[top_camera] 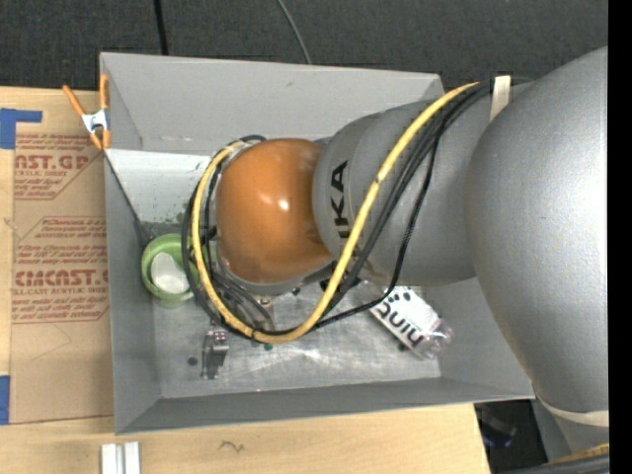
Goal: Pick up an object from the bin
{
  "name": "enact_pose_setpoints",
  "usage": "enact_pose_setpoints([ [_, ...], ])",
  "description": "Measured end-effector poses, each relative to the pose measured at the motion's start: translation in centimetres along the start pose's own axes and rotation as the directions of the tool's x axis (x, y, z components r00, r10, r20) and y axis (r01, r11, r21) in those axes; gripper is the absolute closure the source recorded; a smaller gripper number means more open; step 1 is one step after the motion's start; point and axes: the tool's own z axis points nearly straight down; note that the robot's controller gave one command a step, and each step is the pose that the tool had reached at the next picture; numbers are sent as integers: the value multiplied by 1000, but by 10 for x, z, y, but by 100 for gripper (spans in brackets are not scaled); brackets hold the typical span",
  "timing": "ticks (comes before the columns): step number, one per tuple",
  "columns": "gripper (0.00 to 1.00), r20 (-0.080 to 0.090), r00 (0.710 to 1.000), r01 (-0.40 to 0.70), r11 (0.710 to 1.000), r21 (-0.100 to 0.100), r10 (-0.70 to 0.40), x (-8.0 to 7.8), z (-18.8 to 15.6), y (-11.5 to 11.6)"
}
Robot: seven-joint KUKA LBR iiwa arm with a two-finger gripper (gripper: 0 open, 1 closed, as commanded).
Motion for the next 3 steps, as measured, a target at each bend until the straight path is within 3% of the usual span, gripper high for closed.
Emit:
enact_pose_setpoints([
  [1, 0, 7, 1000, -2, 1000, -2, 2, -2, -4, -1],
  [2, 0, 20, 998, 54, 999, -4, -54, -77, 69, 11],
  [3, 0, 16, 1000, -2, 1000, -11, 2, -101, 93, 15],
])
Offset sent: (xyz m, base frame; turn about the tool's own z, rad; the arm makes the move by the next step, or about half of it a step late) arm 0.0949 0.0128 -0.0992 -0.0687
